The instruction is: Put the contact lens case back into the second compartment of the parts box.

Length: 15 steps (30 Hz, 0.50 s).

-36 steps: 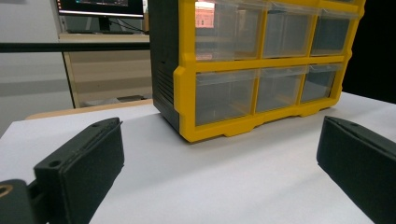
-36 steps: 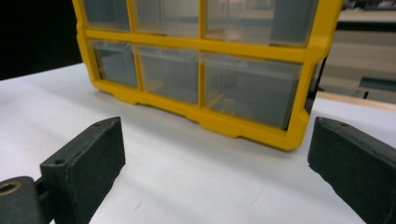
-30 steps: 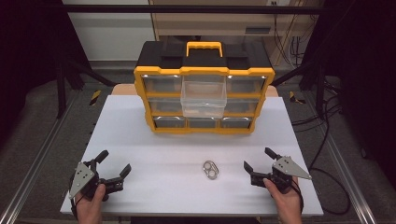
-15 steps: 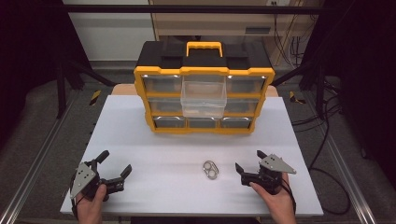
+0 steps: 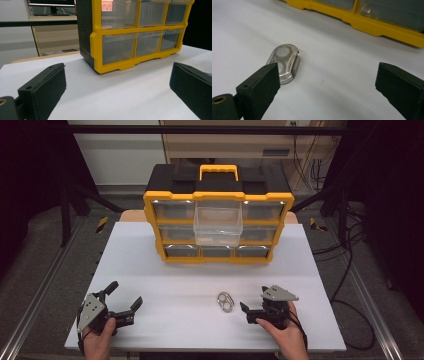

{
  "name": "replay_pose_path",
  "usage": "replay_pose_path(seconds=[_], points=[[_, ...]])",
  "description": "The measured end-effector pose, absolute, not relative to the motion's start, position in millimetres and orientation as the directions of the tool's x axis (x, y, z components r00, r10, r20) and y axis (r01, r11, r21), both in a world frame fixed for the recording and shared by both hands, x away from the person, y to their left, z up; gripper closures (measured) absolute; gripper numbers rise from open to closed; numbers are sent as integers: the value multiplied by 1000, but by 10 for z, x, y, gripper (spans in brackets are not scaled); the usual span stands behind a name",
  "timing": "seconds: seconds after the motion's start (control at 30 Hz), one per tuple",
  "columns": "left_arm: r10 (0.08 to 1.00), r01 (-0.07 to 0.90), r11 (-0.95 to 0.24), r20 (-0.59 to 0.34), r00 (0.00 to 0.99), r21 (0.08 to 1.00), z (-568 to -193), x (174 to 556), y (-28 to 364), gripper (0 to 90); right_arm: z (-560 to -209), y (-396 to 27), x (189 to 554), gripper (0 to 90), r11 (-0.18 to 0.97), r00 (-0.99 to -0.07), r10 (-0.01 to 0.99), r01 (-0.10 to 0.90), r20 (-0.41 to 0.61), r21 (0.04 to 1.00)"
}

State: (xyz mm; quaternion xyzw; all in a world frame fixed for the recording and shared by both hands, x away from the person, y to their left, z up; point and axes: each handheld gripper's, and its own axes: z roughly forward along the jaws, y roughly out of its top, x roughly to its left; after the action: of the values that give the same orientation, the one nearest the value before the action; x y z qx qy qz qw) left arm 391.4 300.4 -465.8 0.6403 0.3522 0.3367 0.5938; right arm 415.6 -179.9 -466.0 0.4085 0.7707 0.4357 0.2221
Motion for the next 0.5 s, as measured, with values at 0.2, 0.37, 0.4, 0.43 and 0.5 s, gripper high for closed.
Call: replay_pose_path(seconds=[0.2, 0.37, 0.4, 0.43, 0.5], points=[[851, 60, -58, 18, 524, 996, -4665, 3928, 2987, 4, -4672, -1640, 4166, 86, 309, -550, 835, 456, -9, 835], [851, 62, -60, 18, 525, 996, -4670, 3938, 2991, 4, -4655, -1474, 4156, 84, 351, -580, 814, 457, -25, 818], [851, 63, -60, 18, 525, 996, -4672, 3943, 2994, 4, -4655, -1436, 4151, 84, 363, -589, 808, 454, -31, 814], [852, 64, -59, 17, 523, 996, -4674, 3946, 2995, 4, -4653, -1400, 4144, 83, 372, -597, 802, 454, -34, 809], [853, 67, -62, 17, 522, 996, -4679, 3947, 2999, 4, -4650, -1338, 4136, 82, 395, -612, 790, 455, -41, 798]])
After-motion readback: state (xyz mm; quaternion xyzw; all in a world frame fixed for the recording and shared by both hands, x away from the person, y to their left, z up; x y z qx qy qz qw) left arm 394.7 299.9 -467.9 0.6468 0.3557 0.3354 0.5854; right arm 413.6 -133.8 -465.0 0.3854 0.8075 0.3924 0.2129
